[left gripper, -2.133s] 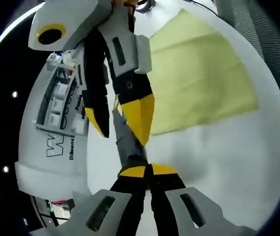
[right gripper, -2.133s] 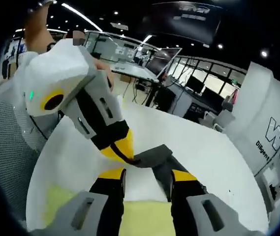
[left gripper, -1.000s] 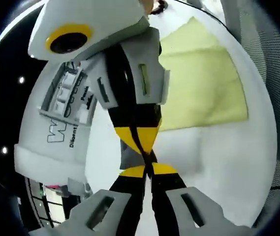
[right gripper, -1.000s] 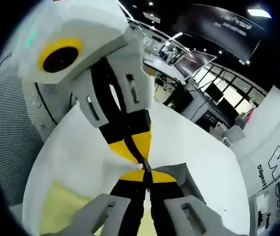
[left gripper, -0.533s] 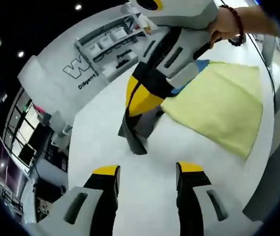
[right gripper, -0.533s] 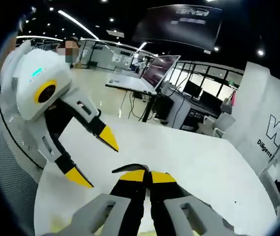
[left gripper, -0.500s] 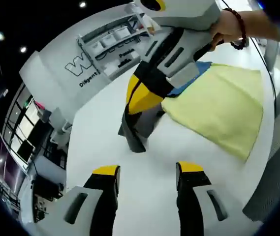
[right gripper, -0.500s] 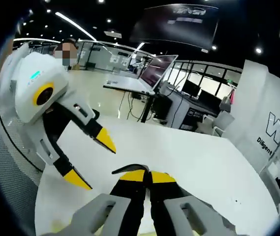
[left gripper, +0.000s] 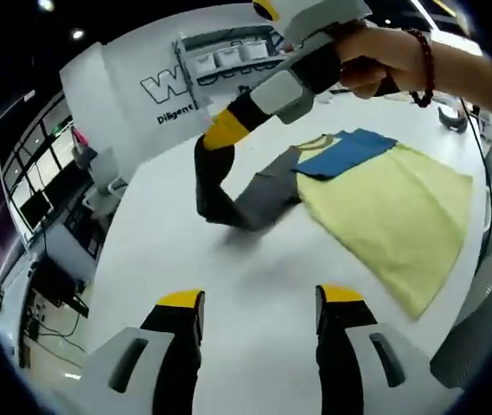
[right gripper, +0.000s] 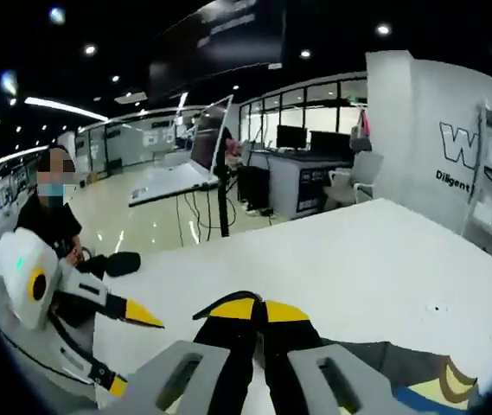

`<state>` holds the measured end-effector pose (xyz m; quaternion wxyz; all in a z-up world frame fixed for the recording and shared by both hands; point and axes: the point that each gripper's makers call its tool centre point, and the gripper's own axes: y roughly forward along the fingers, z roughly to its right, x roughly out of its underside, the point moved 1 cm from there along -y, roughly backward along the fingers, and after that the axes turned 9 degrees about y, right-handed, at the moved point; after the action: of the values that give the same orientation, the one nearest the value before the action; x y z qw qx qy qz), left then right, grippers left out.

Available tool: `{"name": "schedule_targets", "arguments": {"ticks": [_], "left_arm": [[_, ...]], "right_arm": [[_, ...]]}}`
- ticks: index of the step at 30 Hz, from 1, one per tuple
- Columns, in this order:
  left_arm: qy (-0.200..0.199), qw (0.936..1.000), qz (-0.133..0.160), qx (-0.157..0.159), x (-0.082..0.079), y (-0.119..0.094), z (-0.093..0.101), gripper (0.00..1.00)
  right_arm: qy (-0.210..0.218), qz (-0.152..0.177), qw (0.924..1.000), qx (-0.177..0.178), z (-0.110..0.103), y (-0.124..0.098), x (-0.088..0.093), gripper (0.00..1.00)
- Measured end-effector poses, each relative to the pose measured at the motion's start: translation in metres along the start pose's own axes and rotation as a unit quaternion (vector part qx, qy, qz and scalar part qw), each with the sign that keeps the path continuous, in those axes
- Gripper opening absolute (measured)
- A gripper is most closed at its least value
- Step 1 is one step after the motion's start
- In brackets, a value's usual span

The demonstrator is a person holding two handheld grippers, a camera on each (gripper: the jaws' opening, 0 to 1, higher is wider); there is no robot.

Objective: Fold the garment on the visible template until the final outline fits inside the template.

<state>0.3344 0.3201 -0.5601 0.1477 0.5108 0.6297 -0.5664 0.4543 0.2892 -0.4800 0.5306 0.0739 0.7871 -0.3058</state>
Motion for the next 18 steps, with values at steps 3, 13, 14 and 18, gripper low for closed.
{"name": "schedule_targets", "arguments": {"ticks": [3,13,14,18], "left_arm": [[-0.008,0.9998,0.02,0.002,-0.007,0.0,0.002,0.6],[-0.05,0.9983,0.023,0.02,-0.01,0.005,0.011,0.64],[-0.05,0.9983,0.022,0.021,-0.01,0.005,0.011,0.63],[-0.044,0.9986,0.019,0.023,-0.008,0.006,0.013,0.62]], "right_arm": [[0.044,0.023,0.9987,0.006,0.012,-0.001,-0.017,0.0],[0.119,0.047,0.9898,0.063,0.052,-0.023,-0.052,0.0],[0.129,0.047,0.9878,0.073,0.057,-0.025,-0.053,0.0],[0.151,0.052,0.983,0.091,0.069,-0.034,-0.059,0.0]]}}
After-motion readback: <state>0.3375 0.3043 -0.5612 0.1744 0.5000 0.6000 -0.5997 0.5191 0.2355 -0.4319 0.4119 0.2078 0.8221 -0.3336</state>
